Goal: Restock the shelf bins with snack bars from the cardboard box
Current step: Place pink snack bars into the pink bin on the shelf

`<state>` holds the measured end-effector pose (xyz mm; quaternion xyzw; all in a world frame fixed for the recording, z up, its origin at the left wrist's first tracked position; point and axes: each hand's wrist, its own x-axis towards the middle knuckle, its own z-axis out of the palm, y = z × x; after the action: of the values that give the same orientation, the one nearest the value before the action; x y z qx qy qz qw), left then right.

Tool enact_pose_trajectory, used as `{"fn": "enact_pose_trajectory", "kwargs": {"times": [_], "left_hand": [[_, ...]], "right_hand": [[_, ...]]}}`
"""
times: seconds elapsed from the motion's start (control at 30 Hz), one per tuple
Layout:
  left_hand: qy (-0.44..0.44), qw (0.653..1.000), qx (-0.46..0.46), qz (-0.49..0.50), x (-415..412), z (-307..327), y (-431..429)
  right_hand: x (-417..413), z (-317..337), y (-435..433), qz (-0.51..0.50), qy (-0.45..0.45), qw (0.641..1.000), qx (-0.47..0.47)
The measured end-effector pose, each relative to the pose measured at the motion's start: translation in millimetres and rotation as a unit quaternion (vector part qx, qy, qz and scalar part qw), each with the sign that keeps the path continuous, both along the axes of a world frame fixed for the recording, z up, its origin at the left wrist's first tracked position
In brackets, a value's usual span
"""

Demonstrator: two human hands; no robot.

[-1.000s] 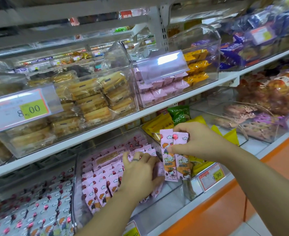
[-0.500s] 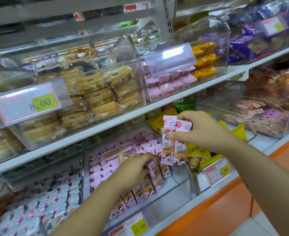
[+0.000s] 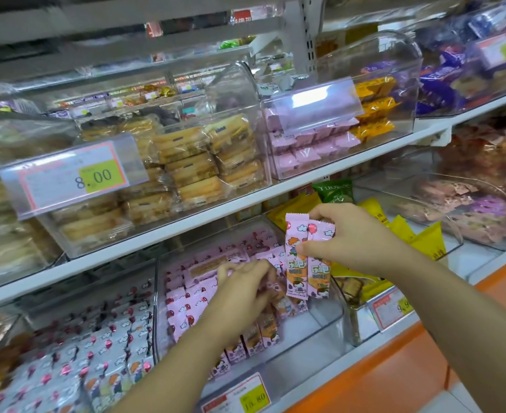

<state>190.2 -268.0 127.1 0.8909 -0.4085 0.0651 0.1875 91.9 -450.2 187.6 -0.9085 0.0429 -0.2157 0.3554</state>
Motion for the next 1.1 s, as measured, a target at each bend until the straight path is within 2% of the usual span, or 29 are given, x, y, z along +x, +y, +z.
{"fn": "enact_pose_trajectory", "kwargs": {"times": [0.07, 0.17, 0.23, 0.33, 0.43, 0.6, 0.83, 1.1], "left_hand": [[0.033, 0.998, -0.052, 0.028, -1.6, 3.8, 3.3], [0.021, 0.99, -0.128, 0.053, -5.9, 12.9, 10.4], [0.003, 0.983, -0.175, 0.063, -7.7, 16.8, 18.3], [-0.013, 0.978, -0.192, 0.079, -12.1, 13.2, 32.5], [-0.032, 0.981, -0.175, 0.074, -14.6, 6.1, 44.4], [-0.027, 0.976, -0.199, 0.081, -14.9, 9.0, 53.0], [-0.037, 0.97, -0.22, 0.092, -18.9, 9.8, 65.0], [-0.045, 0.965, -0.242, 0.089, -23.9, 13.5, 68.8]], "right_hand": [[0.9, -0.7, 1.5, -0.006, 0.014, 1.0, -0.016], [1.8, -4.2, 7.4, -0.007, 0.046, 0.998, -0.047], [4.0, -10.0, 16.5, -0.01, 0.076, 0.989, -0.129], [12.4, -24.7, 40.3, -0.038, 0.135, 0.942, -0.304], [23.8, -33.1, 60.3, -0.08, 0.16, 0.908, -0.379], [44.2, -54.7, 68.1, -0.076, 0.224, 0.902, -0.36], [57.5, -64.0, 63.5, -0.065, 0.199, 0.95, -0.232], [48.8, -62.6, 61.8, -0.066, 0.183, 0.951, -0.24]]}}
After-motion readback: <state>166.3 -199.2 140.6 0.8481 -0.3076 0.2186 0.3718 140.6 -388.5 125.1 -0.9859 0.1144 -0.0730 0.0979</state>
